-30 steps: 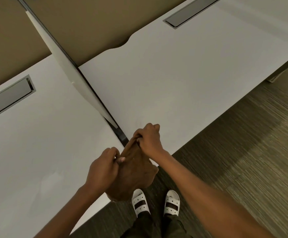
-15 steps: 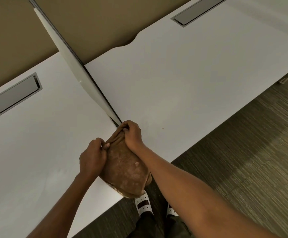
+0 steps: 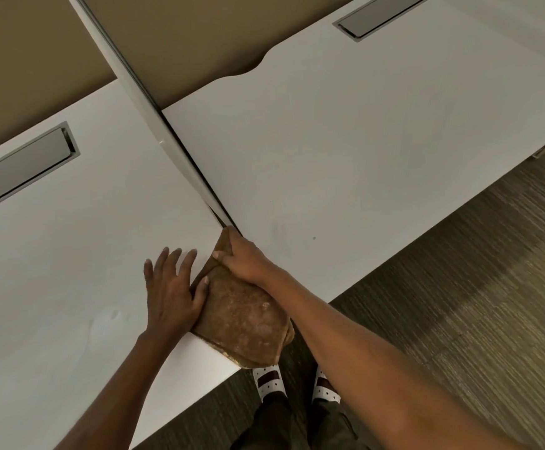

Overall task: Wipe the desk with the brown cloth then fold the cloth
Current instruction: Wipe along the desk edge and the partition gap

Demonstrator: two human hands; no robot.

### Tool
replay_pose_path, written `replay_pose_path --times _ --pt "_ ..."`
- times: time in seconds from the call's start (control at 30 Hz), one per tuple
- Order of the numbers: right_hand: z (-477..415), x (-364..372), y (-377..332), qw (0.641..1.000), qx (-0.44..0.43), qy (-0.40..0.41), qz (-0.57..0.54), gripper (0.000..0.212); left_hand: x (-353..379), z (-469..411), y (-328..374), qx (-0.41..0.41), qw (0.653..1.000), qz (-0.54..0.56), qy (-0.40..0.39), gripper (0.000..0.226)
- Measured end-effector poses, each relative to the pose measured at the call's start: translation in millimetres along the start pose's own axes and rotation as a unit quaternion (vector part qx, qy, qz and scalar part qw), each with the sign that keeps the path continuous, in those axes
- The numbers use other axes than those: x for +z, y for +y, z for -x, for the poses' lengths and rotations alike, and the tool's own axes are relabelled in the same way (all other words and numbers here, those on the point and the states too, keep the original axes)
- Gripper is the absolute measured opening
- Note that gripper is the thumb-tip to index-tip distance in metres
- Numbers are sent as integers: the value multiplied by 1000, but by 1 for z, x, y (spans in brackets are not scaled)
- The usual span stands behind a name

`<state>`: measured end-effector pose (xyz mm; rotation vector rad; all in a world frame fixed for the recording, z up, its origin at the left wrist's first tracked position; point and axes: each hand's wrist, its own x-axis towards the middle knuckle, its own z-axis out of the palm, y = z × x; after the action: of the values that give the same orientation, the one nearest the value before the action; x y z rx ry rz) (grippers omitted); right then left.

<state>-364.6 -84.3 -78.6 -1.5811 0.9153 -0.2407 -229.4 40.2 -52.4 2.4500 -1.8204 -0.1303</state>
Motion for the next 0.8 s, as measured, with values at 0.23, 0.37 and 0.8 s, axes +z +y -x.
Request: replay_pose_path --times 0.23,0.37,0.8 --pt "15 4 11 999 -5 11 34 61 0 -1 -4 29 994 94 -57 85" --pt "28 8 21 999 -3 6 48 58 -1 1 -10 58 990 104 -73 95" --pt "102 12 44 998 32 -11 44 55 -7 3 -2 55 991 94 -74 102"
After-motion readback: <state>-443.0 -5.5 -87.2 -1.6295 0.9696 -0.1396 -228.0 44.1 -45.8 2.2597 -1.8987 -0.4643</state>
